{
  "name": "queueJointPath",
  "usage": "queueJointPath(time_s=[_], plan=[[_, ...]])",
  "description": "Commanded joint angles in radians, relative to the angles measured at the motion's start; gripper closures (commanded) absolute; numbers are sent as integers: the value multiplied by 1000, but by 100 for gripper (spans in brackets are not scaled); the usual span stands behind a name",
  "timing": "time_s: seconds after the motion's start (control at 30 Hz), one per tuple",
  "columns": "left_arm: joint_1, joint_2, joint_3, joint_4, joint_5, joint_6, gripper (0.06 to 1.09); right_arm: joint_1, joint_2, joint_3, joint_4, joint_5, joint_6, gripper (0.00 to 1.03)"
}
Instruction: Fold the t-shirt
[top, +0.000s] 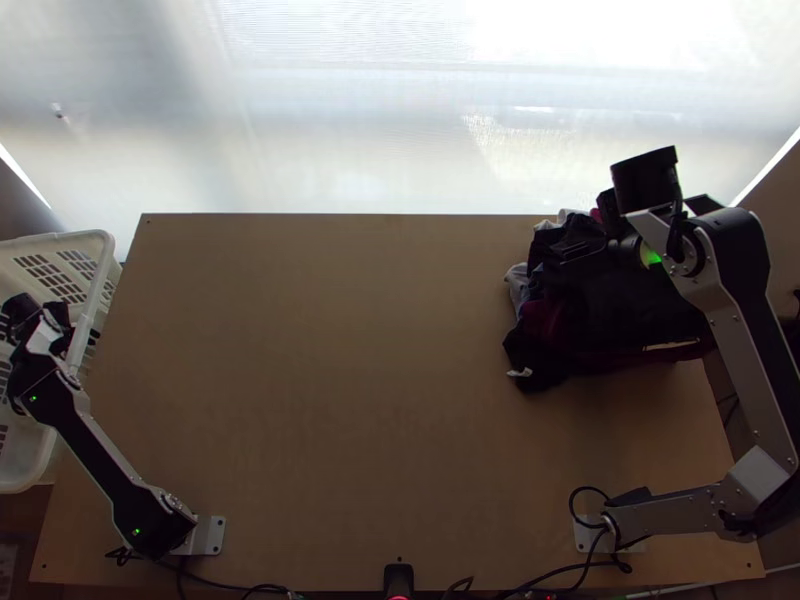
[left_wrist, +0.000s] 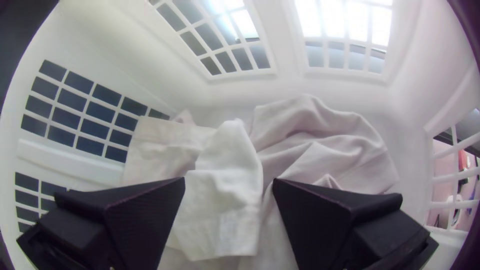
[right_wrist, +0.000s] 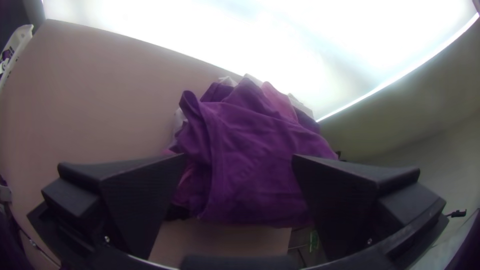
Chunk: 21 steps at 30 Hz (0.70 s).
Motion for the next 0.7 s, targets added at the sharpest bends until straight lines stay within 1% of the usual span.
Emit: queueJointPath(time_s=[0.0, 0.07, 0.2, 0.27, 0.4, 0.47, 0.5, 0.57, 0.67], plan=[[-4, 31, 8, 60, -7, 96, 38, 15, 10, -4, 1, 19, -5, 5], [-7, 48, 8, 63, -7, 119, 55, 15, 14, -1, 1, 28, -8, 5], [-4, 73, 8, 62, 3, 119, 87, 17, 17, 4, 1, 37, -15, 5], [4, 88, 8, 63, 3, 119, 105, 17, 16, 4, 1, 40, -17, 5], [27, 74, 6, -18, 12, 116, 105, 17, 14, 4, -1, 48, -24, 5], [37, 24, 3, -84, 12, 76, 105, 18, 14, 4, -1, 48, -28, 5], [40, -15, 3, -133, 21, 50, 105, 21, 14, 4, -1, 48, -29, 5], [45, -120, -20, -237, 70, 7, 105, 30, 14, 5, 1, 46, -31, 5], [40, -298, -60, -352, 73, 6, 105, 50, 21, 1, 1, 46, -34, 5]])
